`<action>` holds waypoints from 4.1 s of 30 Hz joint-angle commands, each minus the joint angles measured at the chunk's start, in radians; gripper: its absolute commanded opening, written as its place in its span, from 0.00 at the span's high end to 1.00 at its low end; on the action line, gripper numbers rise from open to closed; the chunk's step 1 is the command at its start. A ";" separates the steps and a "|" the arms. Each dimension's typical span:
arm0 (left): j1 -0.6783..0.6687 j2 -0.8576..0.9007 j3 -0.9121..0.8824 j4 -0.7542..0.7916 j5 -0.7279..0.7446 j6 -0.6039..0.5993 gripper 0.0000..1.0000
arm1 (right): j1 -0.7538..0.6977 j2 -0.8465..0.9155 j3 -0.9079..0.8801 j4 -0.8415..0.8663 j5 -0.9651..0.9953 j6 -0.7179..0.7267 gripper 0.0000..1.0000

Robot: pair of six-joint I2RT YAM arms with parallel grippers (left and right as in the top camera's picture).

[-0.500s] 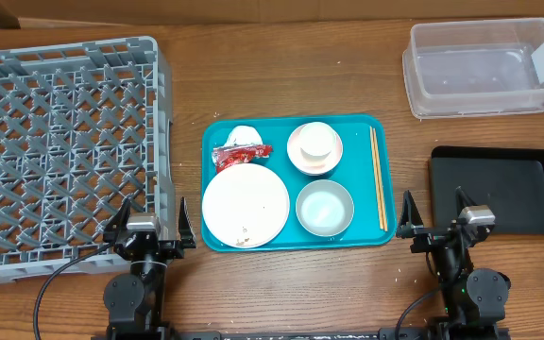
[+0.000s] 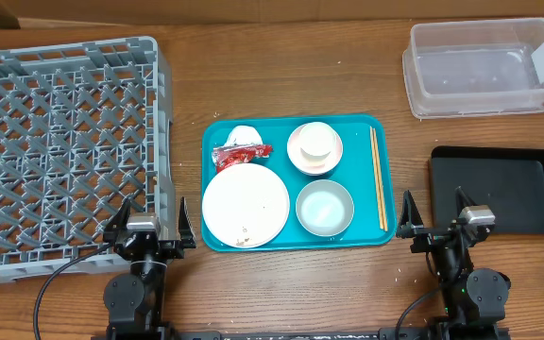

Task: Sort waste into correct bins and load items into the dishwasher

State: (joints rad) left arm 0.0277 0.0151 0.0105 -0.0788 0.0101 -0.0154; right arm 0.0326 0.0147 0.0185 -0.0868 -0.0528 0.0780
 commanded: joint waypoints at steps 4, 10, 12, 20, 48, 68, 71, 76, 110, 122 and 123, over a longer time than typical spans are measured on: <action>-0.002 -0.011 -0.006 0.002 -0.010 0.016 0.00 | -0.004 -0.011 -0.011 0.007 -0.001 0.004 0.00; -0.002 -0.011 -0.006 0.002 -0.010 0.016 0.00 | -0.004 -0.011 -0.011 0.007 -0.001 0.005 0.00; -0.002 -0.011 -0.006 0.002 -0.010 0.016 0.00 | -0.004 -0.011 -0.011 0.007 -0.001 0.004 0.00; -0.002 -0.011 -0.006 0.001 -0.010 0.016 0.00 | -0.004 -0.011 -0.011 0.007 -0.001 0.004 0.00; -0.002 -0.011 -0.006 0.002 -0.010 0.016 0.00 | -0.004 -0.011 -0.011 0.007 -0.001 0.005 0.00; -0.002 -0.011 -0.006 0.022 0.020 0.001 0.00 | -0.004 -0.011 -0.011 0.007 -0.001 0.004 0.00; -0.002 -0.011 -0.006 0.084 0.224 -0.166 0.00 | -0.004 -0.011 -0.011 0.007 -0.001 0.004 0.00; -0.002 -0.011 -0.006 0.233 0.415 -0.318 0.00 | -0.004 -0.011 -0.011 0.007 -0.001 0.004 0.00; -0.211 1.148 1.191 -0.790 0.475 -0.066 0.00 | -0.004 -0.010 -0.011 0.007 -0.001 0.004 0.00; -0.427 1.349 1.209 -0.704 0.584 -0.306 0.00 | -0.004 -0.010 -0.011 0.007 -0.001 0.004 0.00; -0.443 1.361 1.209 -0.703 0.584 -0.306 0.00 | -0.004 -0.010 -0.011 0.007 -0.001 0.004 0.00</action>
State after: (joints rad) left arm -0.3771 1.3399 1.1938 -0.7868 0.5587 -0.2569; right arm 0.0326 0.0147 0.0185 -0.0864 -0.0528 0.0788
